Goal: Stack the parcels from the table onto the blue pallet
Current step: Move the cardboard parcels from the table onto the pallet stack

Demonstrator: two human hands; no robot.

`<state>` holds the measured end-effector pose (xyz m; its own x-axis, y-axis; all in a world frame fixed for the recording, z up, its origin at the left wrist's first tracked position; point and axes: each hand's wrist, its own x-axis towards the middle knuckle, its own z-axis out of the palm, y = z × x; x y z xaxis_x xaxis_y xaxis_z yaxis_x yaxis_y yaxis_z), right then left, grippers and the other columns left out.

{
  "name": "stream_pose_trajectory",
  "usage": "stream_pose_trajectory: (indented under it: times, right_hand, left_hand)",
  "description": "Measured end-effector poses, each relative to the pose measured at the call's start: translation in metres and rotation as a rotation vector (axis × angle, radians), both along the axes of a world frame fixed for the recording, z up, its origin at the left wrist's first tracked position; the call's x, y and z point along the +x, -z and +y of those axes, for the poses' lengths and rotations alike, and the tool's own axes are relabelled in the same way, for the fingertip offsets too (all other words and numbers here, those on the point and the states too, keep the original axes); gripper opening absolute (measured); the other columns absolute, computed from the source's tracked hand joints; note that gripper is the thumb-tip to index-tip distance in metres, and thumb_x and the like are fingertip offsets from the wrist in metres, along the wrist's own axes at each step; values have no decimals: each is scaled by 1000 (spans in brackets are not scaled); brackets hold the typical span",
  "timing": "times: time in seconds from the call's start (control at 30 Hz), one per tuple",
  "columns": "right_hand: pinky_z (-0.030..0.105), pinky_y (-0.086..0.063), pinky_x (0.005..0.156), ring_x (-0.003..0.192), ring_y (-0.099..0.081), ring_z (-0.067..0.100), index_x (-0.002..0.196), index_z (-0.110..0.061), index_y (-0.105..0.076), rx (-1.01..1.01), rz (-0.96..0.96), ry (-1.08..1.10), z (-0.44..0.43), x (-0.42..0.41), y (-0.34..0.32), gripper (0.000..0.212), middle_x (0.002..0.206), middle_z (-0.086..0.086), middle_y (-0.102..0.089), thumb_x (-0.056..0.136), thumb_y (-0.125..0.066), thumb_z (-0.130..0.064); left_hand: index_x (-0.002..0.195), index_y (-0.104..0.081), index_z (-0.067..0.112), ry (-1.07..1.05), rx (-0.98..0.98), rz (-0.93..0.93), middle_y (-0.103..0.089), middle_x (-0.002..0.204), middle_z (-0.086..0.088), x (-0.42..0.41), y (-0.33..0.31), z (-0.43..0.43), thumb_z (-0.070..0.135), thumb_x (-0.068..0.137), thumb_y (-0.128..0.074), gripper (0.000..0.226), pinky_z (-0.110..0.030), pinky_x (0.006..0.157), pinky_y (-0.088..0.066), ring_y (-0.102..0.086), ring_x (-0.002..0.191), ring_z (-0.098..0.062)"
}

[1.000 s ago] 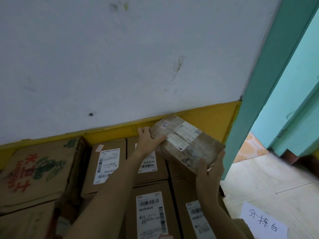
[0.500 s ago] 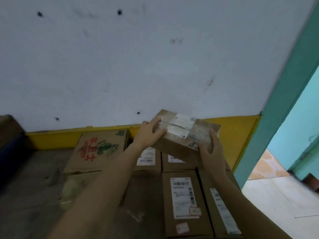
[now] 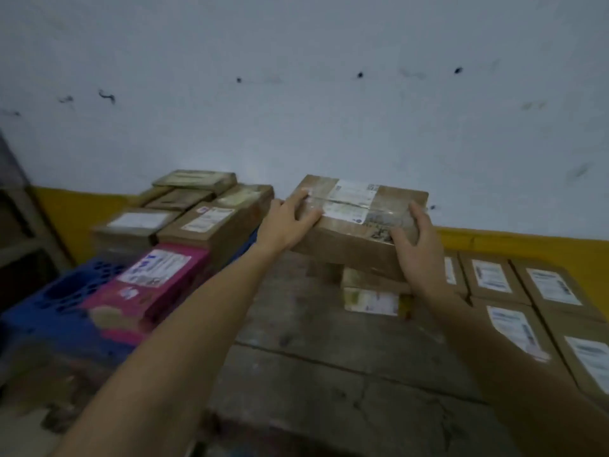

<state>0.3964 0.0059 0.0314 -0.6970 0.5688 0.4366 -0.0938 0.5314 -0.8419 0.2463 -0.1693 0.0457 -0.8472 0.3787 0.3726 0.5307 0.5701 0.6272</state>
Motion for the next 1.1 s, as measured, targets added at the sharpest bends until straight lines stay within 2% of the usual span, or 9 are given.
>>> stream_pose_trajectory:
  times: [0.1,0.27,0.33,0.5,0.63,0.8,0.9,1.03,1.1]
  right_hand:
    - [39,-30,113,137,-31,17,145,-27,-29,3,-9,-103,-81,-6,-14,55,151,-4,-31,93,-48,-31]
    - [29,-23,112,140,-26,15,145,-22,-30,-26,48,-284,-204,-32,-36,58,151,-3,-30,92,-50,-29]
    - [31,-24,113,140,-25,15,145,-23,-29,-26,48,-357,-250,-45,-40,59,153,-2,-27,91,-51,-29]
    - [34,-25,111,141,-23,18,146,-26,-27,-32,6,-554,-348,-81,-39,59,155,1,-21,91,-51,-31]
    - [34,-25,108,141,-24,19,146,-27,-26,-22,-17,-670,-414,-120,-31,61,156,-1,-19,90,-51,-31]
    - [27,-26,99,139,-26,21,145,-25,-26,-101,-118,-749,-477,-170,-11,60,154,1,-18,91,-51,-31]
    - [25,-30,92,132,-34,23,143,-22,-28,-133,-201,-763,-499,-192,4,58,151,4,-20,91,-52,-31]
    - [30,-44,83,110,-50,22,139,-19,-29,-158,-371,-724,-510,-216,28,57,142,8,-34,90,-55,-32]
    - [36,-48,89,111,-52,25,139,-18,-28,-165,-449,-668,-512,-227,37,60,140,10,-38,89,-58,-33]
  left_hand:
    - [135,-41,38,-95,15,29,-48,137,-10,12,-15,-98,57,84,-52,55,-37,102,-39,-47,124,-30]
    - [136,-43,32,-285,1,120,-48,134,-14,22,-41,-238,52,87,-53,55,-35,96,-38,-45,123,-30]
    - [135,-45,33,-360,12,124,-49,132,-15,22,-45,-289,53,86,-54,54,-34,92,-38,-45,122,-30]
    - [135,-45,33,-502,37,131,-53,133,-8,15,-31,-401,54,86,-53,53,-38,95,-37,-42,126,-29]
    - [136,-42,31,-597,5,86,-50,134,-12,-3,-18,-475,56,86,-51,57,-49,97,-43,-45,124,-30]
    - [135,-45,27,-647,-24,50,-48,139,-8,-35,-1,-536,50,88,-53,53,-37,88,-39,-44,125,-29]
    - [135,-45,31,-663,-47,-45,-47,140,-7,-59,16,-557,54,87,-52,53,-40,90,-40,-44,126,-30]
    - [134,-43,39,-653,-104,-194,-45,137,-11,-93,45,-569,61,82,-52,57,-44,96,-40,-43,124,-32]
    - [134,-44,38,-594,-100,-236,-46,135,-12,-110,59,-567,59,83,-53,56,-43,96,-40,-43,124,-32]
